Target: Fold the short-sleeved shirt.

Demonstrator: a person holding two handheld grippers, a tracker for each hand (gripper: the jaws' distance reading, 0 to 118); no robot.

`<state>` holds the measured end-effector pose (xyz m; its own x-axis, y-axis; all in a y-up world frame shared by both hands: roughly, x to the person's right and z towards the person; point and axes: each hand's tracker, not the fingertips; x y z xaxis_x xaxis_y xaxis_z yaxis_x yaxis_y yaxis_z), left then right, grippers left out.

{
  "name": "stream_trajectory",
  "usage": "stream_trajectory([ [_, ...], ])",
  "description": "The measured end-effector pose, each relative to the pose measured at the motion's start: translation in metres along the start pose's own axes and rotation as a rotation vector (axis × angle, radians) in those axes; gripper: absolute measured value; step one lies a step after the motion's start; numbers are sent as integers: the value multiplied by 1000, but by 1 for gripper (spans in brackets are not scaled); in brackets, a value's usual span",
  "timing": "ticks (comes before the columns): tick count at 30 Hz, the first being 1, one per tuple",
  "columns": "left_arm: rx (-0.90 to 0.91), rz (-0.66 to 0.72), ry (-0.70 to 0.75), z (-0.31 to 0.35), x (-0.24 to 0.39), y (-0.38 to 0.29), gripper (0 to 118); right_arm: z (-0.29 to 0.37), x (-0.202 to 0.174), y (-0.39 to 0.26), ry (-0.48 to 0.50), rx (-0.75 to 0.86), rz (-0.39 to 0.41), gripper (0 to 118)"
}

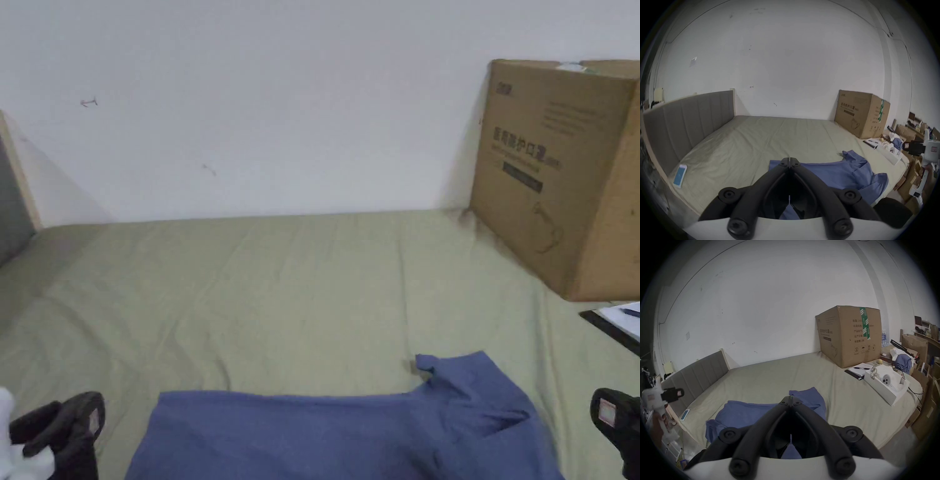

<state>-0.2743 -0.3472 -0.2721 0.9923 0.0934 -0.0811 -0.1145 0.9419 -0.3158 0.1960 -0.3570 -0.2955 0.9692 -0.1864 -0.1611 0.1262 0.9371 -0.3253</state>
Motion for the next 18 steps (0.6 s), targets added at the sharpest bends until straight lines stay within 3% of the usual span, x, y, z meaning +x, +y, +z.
stream_trajectory([
  [4,-320,-17,-109,-119,-31,42,0,-22,-1,6,25,-38,-4,0],
  [8,-625,77,-91,-248,-64,42,0,-47,-2,4,82,-71,-5,0],
  [9,-667,79,-78,-269,-71,38,6,-51,-4,3,72,-72,15,0],
  [10,-686,99,-69,-292,-78,30,27,-58,-5,1,63,-84,38,0],
  [11,-706,91,-66,-302,-78,25,61,-63,-5,-1,64,-93,43,0],
  [12,-717,79,-48,-314,-79,19,106,-67,-5,-2,70,-105,40,0],
  [13,-740,37,-21,-327,-79,11,118,-71,-4,-4,79,-122,30,0],
  [15,-718,-38,9,-338,-74,-2,116,-81,-2,-8,84,-150,1,0],
  [18,-829,-86,71,-363,-64,-25,116,-91,2,-14,59,-159,-23,0],
])
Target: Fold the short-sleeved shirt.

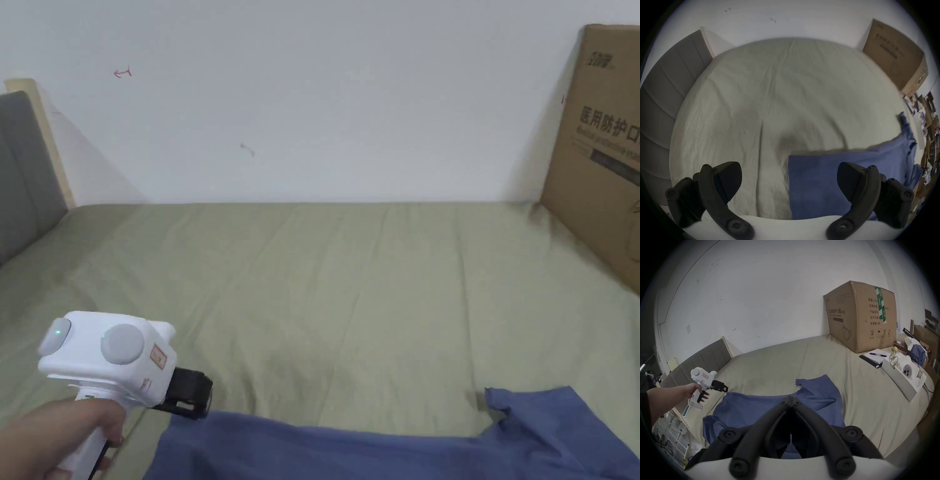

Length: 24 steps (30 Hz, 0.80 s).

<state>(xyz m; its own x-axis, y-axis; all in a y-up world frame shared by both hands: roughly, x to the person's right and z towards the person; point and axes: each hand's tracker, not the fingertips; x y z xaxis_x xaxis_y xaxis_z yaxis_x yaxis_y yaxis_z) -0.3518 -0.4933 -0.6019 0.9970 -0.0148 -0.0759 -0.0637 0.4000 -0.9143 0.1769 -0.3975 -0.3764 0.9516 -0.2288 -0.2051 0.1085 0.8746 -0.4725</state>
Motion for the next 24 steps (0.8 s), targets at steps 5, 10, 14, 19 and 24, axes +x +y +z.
stream_trajectory([
  [5,-89,-10,-57,-36,8,-6,103,-19,6,-3,-17,-45,0,0],
  [10,-74,-28,-50,-25,12,-11,66,-24,7,-3,-16,-55,-13,0],
  [14,-31,-44,-124,-3,6,-17,0,-22,6,-1,-7,-43,-33,0],
  [19,82,-114,-90,28,6,-26,0,-24,34,41,44,31,-90,0],
  [24,208,-50,-112,68,9,-34,0,-110,95,101,-1,-302,-74,0],
])
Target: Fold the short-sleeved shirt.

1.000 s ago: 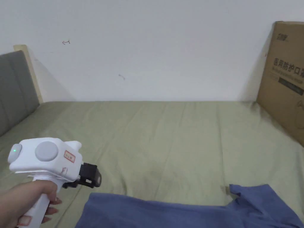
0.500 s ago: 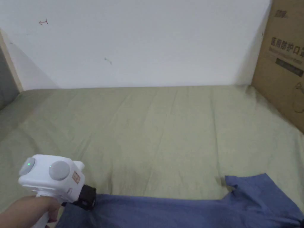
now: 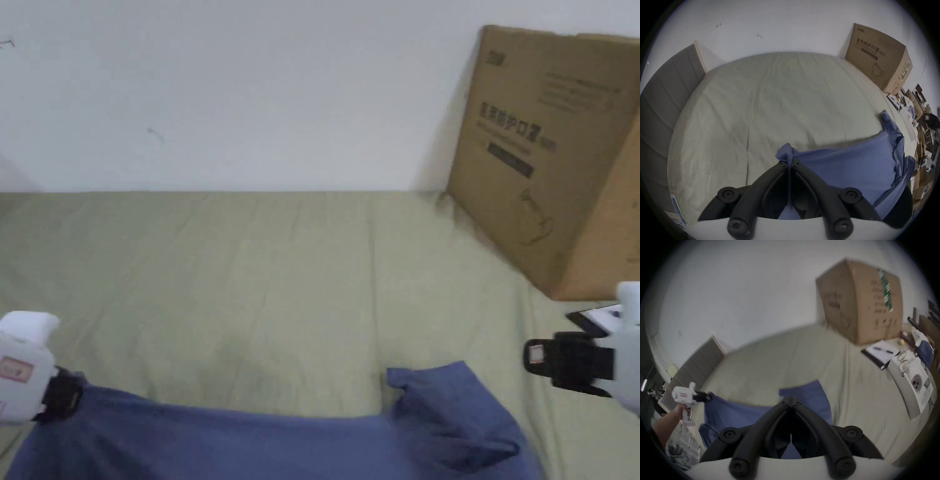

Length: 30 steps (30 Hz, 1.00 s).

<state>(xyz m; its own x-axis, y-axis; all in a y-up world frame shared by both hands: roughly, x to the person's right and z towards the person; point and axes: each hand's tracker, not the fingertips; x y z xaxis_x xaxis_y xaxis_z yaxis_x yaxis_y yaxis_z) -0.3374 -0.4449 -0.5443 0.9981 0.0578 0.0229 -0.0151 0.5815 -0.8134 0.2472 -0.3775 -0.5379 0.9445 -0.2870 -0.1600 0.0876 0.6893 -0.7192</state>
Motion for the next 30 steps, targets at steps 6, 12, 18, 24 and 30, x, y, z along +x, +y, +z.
stream_trajectory([
  [6,36,14,34,9,15,-5,0,-107,49,30,-95,-347,-126,113],
  [12,-19,12,48,-1,12,-16,0,-173,75,3,-201,-546,-175,104],
  [18,-76,35,53,-17,2,-24,0,-175,67,-7,-234,-570,-10,47],
  [24,-88,63,59,-9,1,-29,0,-116,53,19,-99,-433,-34,0],
  [30,39,100,38,66,3,-10,0,-17,23,52,-36,-230,20,0],
])
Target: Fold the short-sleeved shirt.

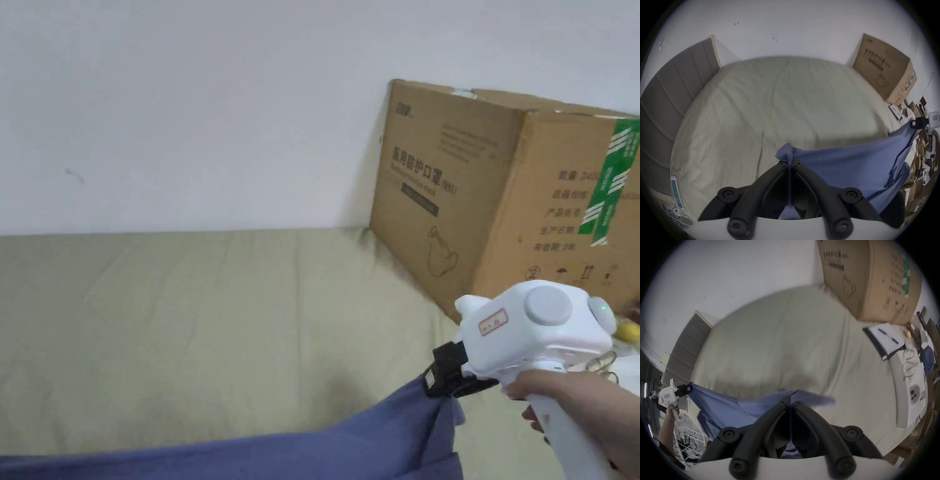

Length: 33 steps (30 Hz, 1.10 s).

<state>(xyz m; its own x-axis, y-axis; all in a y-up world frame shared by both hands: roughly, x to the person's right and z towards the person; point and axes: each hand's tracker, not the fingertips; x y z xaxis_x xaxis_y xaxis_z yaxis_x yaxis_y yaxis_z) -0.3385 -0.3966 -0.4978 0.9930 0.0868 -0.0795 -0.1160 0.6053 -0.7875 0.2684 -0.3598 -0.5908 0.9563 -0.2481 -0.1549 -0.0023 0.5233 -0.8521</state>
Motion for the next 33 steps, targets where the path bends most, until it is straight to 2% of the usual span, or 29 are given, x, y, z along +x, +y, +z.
stream_trajectory([
  [4,130,-46,13,78,8,28,0,79,-11,11,67,133,14,0],
  [8,264,-64,6,156,12,68,0,160,-36,29,66,268,56,0],
  [11,346,-75,26,196,15,107,0,206,-53,57,104,380,51,0],
  [14,412,-57,29,224,17,151,0,235,-71,97,69,461,52,0],
  [16,442,-46,22,233,19,181,0,245,-79,129,35,516,30,0],
  [22,554,-70,77,242,26,277,0,263,-106,229,21,678,-9,0],
  [24,608,-60,106,241,26,307,0,270,-118,257,24,744,17,0],
  [27,687,15,91,240,22,351,0,279,-137,301,-54,795,75,0],
  [33,843,21,113,232,27,395,0,296,-159,346,-115,963,113,0],
])
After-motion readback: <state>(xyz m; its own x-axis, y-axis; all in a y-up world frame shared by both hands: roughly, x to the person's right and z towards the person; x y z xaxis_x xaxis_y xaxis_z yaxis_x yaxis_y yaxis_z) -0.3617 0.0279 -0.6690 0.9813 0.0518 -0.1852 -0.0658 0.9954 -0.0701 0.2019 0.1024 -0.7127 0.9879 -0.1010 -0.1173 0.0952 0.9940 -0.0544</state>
